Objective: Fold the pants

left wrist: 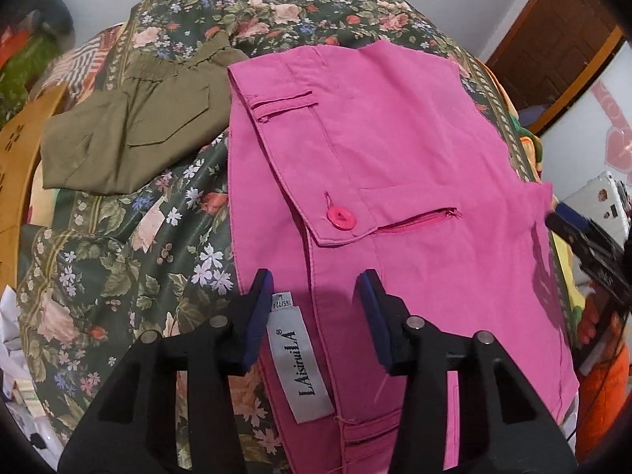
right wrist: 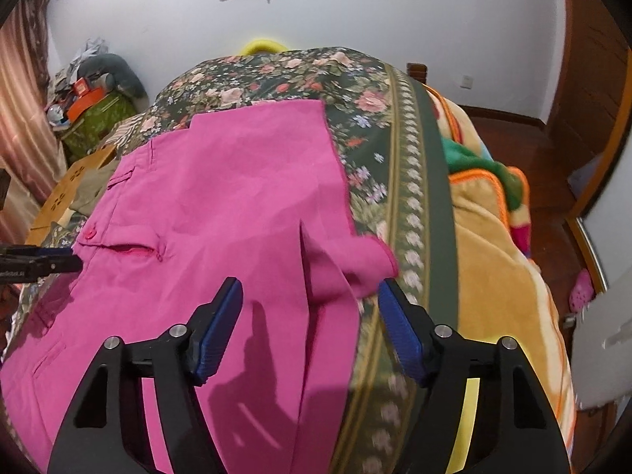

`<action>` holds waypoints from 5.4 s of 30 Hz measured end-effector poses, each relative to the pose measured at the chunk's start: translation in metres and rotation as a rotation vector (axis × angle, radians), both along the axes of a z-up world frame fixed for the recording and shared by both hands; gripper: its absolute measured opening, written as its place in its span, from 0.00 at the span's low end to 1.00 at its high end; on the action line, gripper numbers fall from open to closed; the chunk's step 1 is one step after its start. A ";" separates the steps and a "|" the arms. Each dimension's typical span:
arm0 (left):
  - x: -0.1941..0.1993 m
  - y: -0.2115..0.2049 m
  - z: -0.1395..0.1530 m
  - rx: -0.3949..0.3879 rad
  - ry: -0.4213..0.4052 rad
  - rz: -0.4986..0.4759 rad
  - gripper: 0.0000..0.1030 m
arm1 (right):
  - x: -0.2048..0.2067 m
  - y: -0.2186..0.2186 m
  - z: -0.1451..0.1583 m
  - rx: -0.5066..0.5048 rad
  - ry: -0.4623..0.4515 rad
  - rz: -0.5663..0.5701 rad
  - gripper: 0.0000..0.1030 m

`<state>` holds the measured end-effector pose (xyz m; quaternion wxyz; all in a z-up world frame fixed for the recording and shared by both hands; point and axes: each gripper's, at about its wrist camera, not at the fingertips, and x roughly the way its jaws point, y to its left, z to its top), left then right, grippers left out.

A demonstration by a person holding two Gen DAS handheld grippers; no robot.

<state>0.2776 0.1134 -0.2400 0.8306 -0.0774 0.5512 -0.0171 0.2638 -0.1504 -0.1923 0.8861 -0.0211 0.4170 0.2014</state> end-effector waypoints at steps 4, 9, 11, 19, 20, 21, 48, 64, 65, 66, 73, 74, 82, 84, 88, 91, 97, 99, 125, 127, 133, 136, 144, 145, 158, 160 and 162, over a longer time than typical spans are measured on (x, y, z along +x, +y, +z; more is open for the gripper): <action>0.001 -0.003 -0.002 0.000 0.014 -0.021 0.42 | 0.017 0.007 -0.005 0.002 0.018 0.024 0.58; -0.005 -0.002 0.013 0.047 -0.037 -0.003 0.39 | 0.024 0.013 -0.018 -0.008 0.069 0.037 0.38; -0.007 -0.002 0.017 0.032 -0.051 -0.014 0.39 | 0.022 0.013 -0.020 -0.009 0.070 0.039 0.34; 0.016 -0.009 -0.012 -0.039 0.023 -0.034 0.39 | 0.022 0.009 -0.021 0.021 0.078 0.022 0.10; 0.017 -0.011 -0.013 -0.037 0.020 -0.033 0.39 | 0.021 0.009 -0.021 0.020 0.078 0.028 0.09; 0.019 -0.012 -0.012 -0.030 0.017 -0.037 0.39 | 0.020 0.010 -0.021 0.015 0.077 0.036 0.08; 0.009 -0.001 0.009 0.040 -0.049 -0.076 0.39 | 0.002 -0.018 0.006 -0.055 0.039 0.015 0.28; 0.066 0.008 -0.017 -0.099 0.004 -0.015 0.41 | 0.056 -0.026 -0.036 0.070 0.197 -0.081 0.42; 0.067 0.007 -0.017 -0.096 -0.001 -0.014 0.37 | 0.054 -0.023 -0.039 0.068 0.194 -0.073 0.41; 0.067 0.006 -0.016 -0.089 -0.007 -0.014 0.35 | 0.052 -0.021 -0.040 0.058 0.174 -0.070 0.37; 0.067 -0.004 -0.009 0.056 -0.058 -0.002 0.06 | 0.046 -0.014 -0.040 -0.010 0.131 -0.035 0.08; 0.066 -0.006 -0.009 0.092 -0.063 -0.006 0.06 | 0.045 -0.014 -0.040 -0.025 0.123 -0.031 0.08; 0.063 -0.009 -0.020 0.293 -0.078 0.015 0.07 | 0.043 -0.015 -0.044 -0.073 0.110 -0.028 0.07; 0.065 -0.005 -0.026 0.282 -0.062 0.015 0.08 | 0.045 -0.014 -0.044 -0.075 0.120 -0.035 0.07; 0.061 -0.002 -0.021 0.270 -0.066 -0.011 0.10 | 0.046 -0.011 -0.039 -0.113 0.139 -0.043 0.10; 0.051 0.004 -0.010 0.238 -0.074 -0.016 0.18 | 0.042 -0.014 -0.029 -0.140 0.149 -0.049 0.12; 0.042 0.027 0.021 0.220 -0.169 0.022 0.54 | 0.040 -0.019 0.011 -0.106 0.060 -0.056 0.46; 0.046 0.035 0.030 0.226 -0.201 0.038 0.57 | 0.042 -0.014 0.023 -0.098 0.022 -0.047 0.46; 0.155 0.078 -0.033 -0.118 -0.102 0.049 0.56 | 0.202 0.065 -0.024 -0.010 0.102 -0.013 0.64; 0.159 0.077 -0.036 -0.161 -0.089 0.038 0.46 | 0.205 0.066 -0.024 0.008 0.094 -0.012 0.64; 0.159 0.061 -0.028 -0.099 -0.101 0.019 0.22 | 0.202 0.072 -0.023 0.030 0.084 0.024 0.21; 0.156 0.050 -0.020 0.006 -0.120 0.009 0.11 | 0.198 0.078 -0.018 -0.011 0.069 0.023 0.04; 0.149 0.054 0.041 0.072 -0.243 0.059 0.10 | 0.186 0.066 0.035 -0.032 -0.070 -0.038 0.03; 0.149 0.054 0.054 0.072 -0.272 0.068 0.10 | 0.185 0.064 0.048 -0.027 -0.094 -0.050 0.03; 0.077 0.020 0.125 0.217 -0.435 -0.035 0.09 | 0.092 0.043 0.134 0.029 -0.251 0.028 0.03; 0.055 0.014 0.125 0.238 -0.458 -0.060 0.09 | 0.070 0.038 0.133 0.029 -0.254 0.042 0.03; 0.037 0.009 0.122 0.232 -0.469 -0.073 0.09 | 0.050 0.032 0.131 0.029 -0.250 0.054 0.03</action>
